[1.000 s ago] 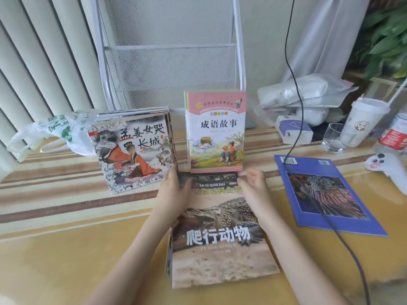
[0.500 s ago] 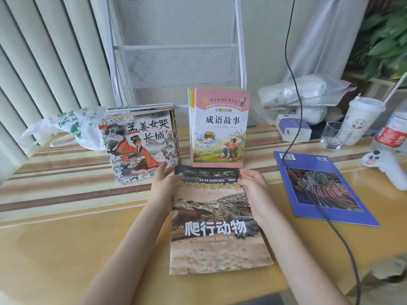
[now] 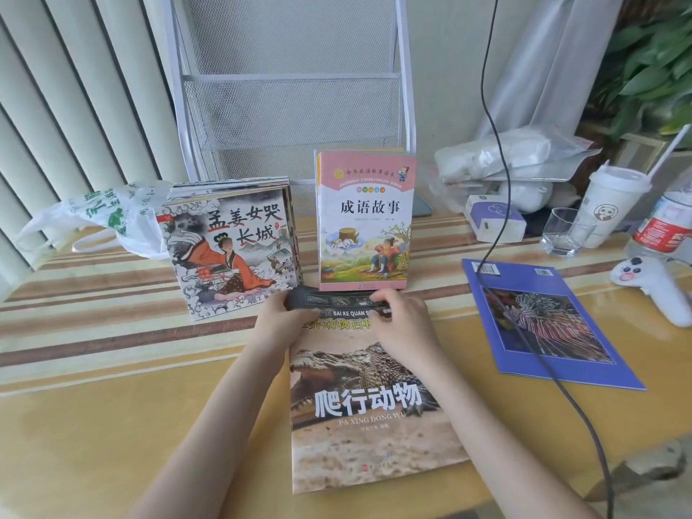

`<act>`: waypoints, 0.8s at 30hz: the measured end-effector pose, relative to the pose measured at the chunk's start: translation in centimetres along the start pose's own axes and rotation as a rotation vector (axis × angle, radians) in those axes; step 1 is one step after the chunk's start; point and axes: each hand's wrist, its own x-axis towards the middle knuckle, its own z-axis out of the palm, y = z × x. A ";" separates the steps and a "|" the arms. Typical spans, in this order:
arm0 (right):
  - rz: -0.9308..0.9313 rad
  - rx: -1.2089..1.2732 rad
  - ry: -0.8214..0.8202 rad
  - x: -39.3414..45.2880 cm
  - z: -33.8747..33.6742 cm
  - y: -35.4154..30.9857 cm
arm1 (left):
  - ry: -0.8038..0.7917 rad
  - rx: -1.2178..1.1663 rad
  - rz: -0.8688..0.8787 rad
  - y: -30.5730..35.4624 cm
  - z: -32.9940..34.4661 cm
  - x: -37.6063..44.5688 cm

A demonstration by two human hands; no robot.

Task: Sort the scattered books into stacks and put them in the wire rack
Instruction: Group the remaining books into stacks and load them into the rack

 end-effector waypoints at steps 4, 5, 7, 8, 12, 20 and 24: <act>-0.248 -0.308 -0.115 2.7 0.8 -0.4 | -0.040 -0.117 -0.008 0.2 -0.5 -0.1; -0.272 -0.311 -0.130 3.4 0.9 -0.4 | -0.056 -0.171 -0.013 0.3 -0.7 -0.1; -0.287 -0.310 -0.132 4.3 1.1 -0.3 | -0.071 -0.268 -0.016 0.4 -0.9 -0.2; -0.287 -0.315 -0.129 4.4 1.3 -0.2 | -0.072 -0.295 -0.012 0.3 -0.8 -0.2; -0.284 -0.333 -0.081 4.4 2.3 0.0 | -0.001 -0.216 -0.003 -0.3 0.3 -0.4; -0.255 -0.326 -0.097 5.2 2.6 -0.1 | 0.043 -0.178 -0.016 0.0 0.2 -1.2; -0.236 -0.313 -0.131 5.4 2.6 0.1 | 0.008 -0.148 -0.039 0.0 -0.1 -1.7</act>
